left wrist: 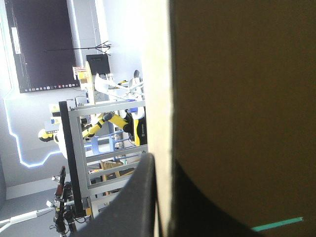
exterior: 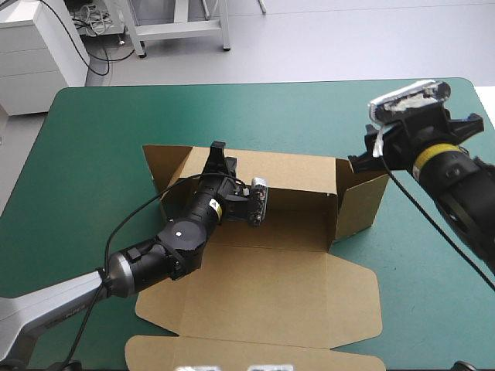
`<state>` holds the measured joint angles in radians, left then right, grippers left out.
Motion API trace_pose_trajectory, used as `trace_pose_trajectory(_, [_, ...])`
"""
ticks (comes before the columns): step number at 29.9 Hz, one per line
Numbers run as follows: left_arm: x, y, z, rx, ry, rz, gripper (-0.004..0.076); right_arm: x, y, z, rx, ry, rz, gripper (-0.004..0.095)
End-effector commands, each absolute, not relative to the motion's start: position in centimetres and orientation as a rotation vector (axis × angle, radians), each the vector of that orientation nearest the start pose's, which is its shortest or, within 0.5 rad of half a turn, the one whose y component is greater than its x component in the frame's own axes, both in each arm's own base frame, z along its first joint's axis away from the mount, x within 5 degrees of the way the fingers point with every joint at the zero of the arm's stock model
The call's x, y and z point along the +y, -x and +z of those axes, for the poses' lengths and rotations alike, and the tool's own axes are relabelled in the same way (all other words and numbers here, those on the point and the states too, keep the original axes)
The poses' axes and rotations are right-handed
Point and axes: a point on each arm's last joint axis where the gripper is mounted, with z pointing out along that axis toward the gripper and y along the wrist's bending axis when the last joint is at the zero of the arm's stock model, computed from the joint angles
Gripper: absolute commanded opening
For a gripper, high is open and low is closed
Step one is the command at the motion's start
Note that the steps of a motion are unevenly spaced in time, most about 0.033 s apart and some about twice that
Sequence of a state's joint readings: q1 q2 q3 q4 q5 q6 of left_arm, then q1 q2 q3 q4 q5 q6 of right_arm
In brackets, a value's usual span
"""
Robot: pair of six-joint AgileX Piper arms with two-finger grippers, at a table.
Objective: Fold the box
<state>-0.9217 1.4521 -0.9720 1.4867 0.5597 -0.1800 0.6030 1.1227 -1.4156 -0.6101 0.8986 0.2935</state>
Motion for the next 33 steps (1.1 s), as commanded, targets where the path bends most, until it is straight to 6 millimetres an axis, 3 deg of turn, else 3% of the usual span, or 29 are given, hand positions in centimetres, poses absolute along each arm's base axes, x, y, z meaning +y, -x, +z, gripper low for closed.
trace_pose_trajectory(1, [-21.9,-22.6,31.0,1.232,-1.577,0.770,-0.0008,8.1,-22.5,49.0,1.890,0.357,-0.148,0.0601])
trace_pose_trajectory(8, [-21.9,-22.6,31.0,1.233,-1.576,0.768,-0.0008,5.6,-30.3,46.8,2.078,0.254,0.032,0.0601])
trace_pose_trajectory(12, [-21.9,-22.6,31.0,1.235,-1.573,0.760,-0.0008,4.8,-33.6,45.2,2.142,0.226,0.078,0.0601])
trace_pose_trajectory(17, [-21.9,-22.6,31.0,1.235,-1.573,0.759,-0.0008,5.3,-36.9,43.3,2.193,0.238,0.080,0.0601])
trace_pose_trajectory(24, [-22.0,-22.5,31.0,1.230,-1.576,0.753,-0.0008,6.1,-38.5,39.5,2.431,0.405,0.115,0.0601])
trace_pose_trajectory(28, [-22.0,-22.5,31.0,1.227,-1.577,0.752,-0.0008,6.2,-37.9,38.8,2.505,0.435,0.126,0.0586])
trace_pose_trajectory(33, [-22.0,-22.5,31.0,1.227,-1.579,0.751,-0.0008,5.8,-36.2,38.1,2.539,0.475,0.094,0.0468])
